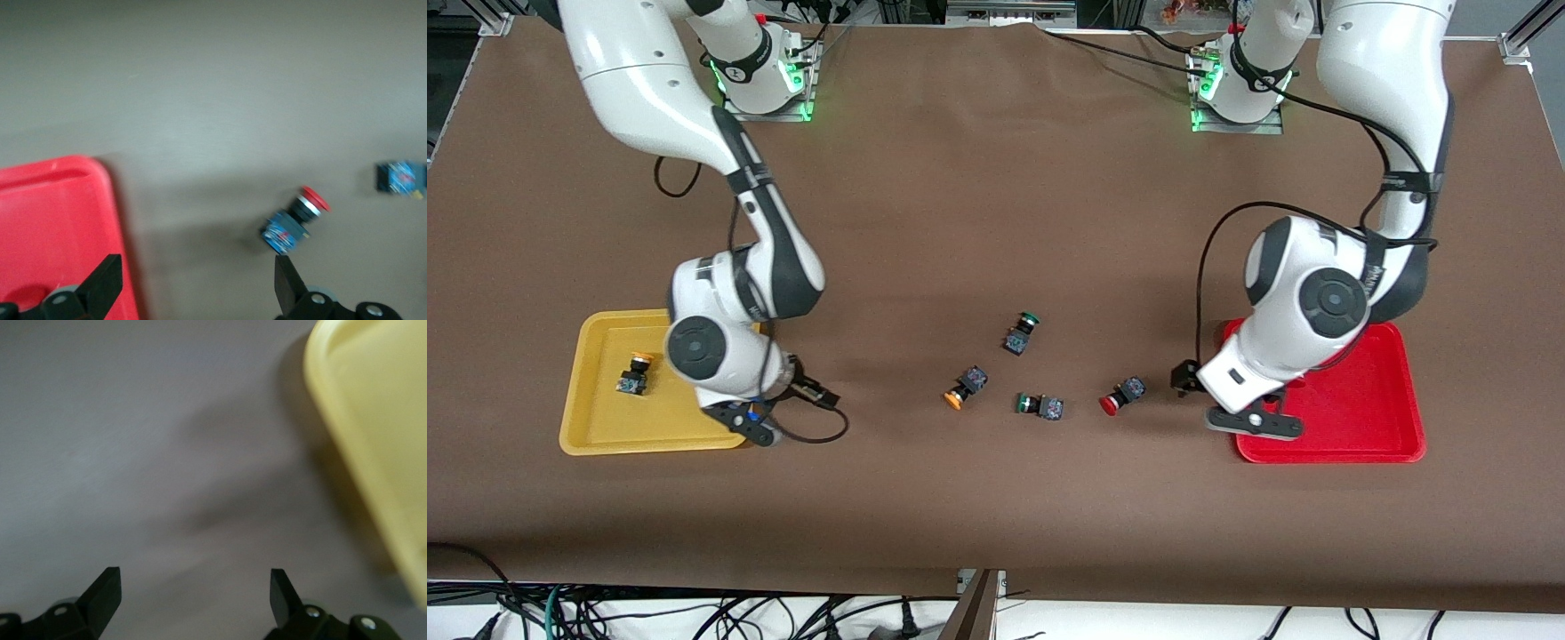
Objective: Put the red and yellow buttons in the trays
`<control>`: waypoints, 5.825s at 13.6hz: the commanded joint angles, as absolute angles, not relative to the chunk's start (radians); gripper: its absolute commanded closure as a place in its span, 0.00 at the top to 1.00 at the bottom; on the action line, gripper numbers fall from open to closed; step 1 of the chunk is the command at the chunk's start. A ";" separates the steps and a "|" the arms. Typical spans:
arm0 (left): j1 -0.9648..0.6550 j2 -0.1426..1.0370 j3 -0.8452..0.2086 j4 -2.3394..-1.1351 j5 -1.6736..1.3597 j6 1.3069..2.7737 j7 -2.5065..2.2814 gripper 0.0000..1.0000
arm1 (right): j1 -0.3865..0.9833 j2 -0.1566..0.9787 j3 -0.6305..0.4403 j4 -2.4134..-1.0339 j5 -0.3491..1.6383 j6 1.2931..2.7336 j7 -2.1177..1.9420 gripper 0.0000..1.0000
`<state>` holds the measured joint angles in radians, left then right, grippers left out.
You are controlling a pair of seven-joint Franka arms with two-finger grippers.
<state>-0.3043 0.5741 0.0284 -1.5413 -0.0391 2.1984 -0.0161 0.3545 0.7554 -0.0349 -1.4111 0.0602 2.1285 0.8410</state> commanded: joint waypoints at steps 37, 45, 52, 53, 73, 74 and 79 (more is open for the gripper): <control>-0.375 0.701 0.040 -1.474 -0.009 2.194 0.356 0.23 | 0.451 0.738 -0.057 -1.344 0.032 2.154 0.765 0.12; -0.073 0.546 0.043 -1.493 -0.032 1.947 0.377 0.24 | 0.218 0.653 -0.147 -1.465 0.032 2.000 0.155 0.12; 0.199 0.594 0.049 -1.535 -0.023 2.023 0.333 0.28 | 0.117 0.640 -0.166 -1.696 0.044 2.212 0.158 0.12; 0.215 0.595 0.049 -1.581 -0.023 2.076 0.330 0.28 | 0.117 0.634 -0.166 -1.718 0.069 2.220 0.161 0.12; 0.209 0.353 0.015 -1.594 -0.043 1.906 0.043 1.00 | 0.120 0.382 -0.166 -1.425 0.038 1.709 -0.069 1.00; 0.207 0.304 0.009 -1.604 -0.043 1.889 0.057 1.00 | 0.120 0.356 -0.166 -1.425 0.040 1.680 -0.064 1.00; 0.210 0.094 -0.064 -1.701 -0.041 1.821 0.078 1.00 | 0.124 0.301 -0.158 -1.385 0.029 1.505 -0.057 1.00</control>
<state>0.2064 0.2013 -0.0442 -1.6085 -0.0197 1.8274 0.0493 0.1222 0.3019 -0.1670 -1.4180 0.0401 1.5764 -0.0546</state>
